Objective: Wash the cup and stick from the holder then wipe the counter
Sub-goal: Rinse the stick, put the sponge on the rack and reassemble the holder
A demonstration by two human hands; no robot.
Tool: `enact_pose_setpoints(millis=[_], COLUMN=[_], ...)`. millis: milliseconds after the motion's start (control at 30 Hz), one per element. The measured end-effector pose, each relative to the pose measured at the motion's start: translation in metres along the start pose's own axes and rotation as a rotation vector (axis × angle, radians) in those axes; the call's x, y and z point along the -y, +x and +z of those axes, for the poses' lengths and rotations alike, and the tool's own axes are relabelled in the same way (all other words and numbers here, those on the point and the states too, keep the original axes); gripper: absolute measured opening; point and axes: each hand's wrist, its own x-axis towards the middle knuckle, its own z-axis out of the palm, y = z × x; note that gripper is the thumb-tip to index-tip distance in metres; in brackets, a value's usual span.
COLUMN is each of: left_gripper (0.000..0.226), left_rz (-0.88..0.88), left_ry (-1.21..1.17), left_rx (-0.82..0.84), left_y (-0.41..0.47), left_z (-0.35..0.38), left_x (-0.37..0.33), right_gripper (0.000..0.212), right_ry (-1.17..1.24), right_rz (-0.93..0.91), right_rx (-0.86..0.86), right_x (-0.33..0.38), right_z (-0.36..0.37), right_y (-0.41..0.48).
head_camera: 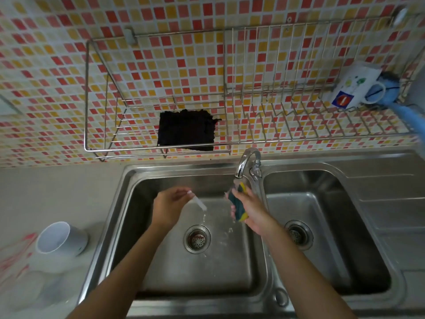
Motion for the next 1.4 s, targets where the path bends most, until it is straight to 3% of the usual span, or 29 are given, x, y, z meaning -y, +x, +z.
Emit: enact_pose_setpoints(millis=[67,133,733,1133,1400], left_gripper=[0.016,0.016,0.017,0.014,0.014], left_rz=[-0.019,-0.035,-0.061,-0.053,0.005], left_ry=[-0.026,-0.040,-0.070,-0.081,-0.043], left_rx=[-0.015,-0.026,-0.036,0.029,0.136], left_y=[-0.002,-0.005,-0.012,-0.002,0.002], left_z=[-0.010,-0.016,-0.011,0.016,0.027], left_x=[0.007,0.013,0.027,0.009,0.004], right_gripper=[0.018,0.019,0.020,0.028,0.024], right_ry=[-0.151,-0.248,-0.360,-0.466,-0.458], right_rz=[-0.041,-0.093,-0.084,-0.083,-0.106], right_rx=[-0.042,-0.081,-0.187,0.062,-0.174], right_x=[0.000,-0.004,-0.007,-0.009,0.007], right_z=[0.006,0.011,0.002,-0.013,-0.036], right_y=[0.004,0.009,0.018,-0.001,0.023])
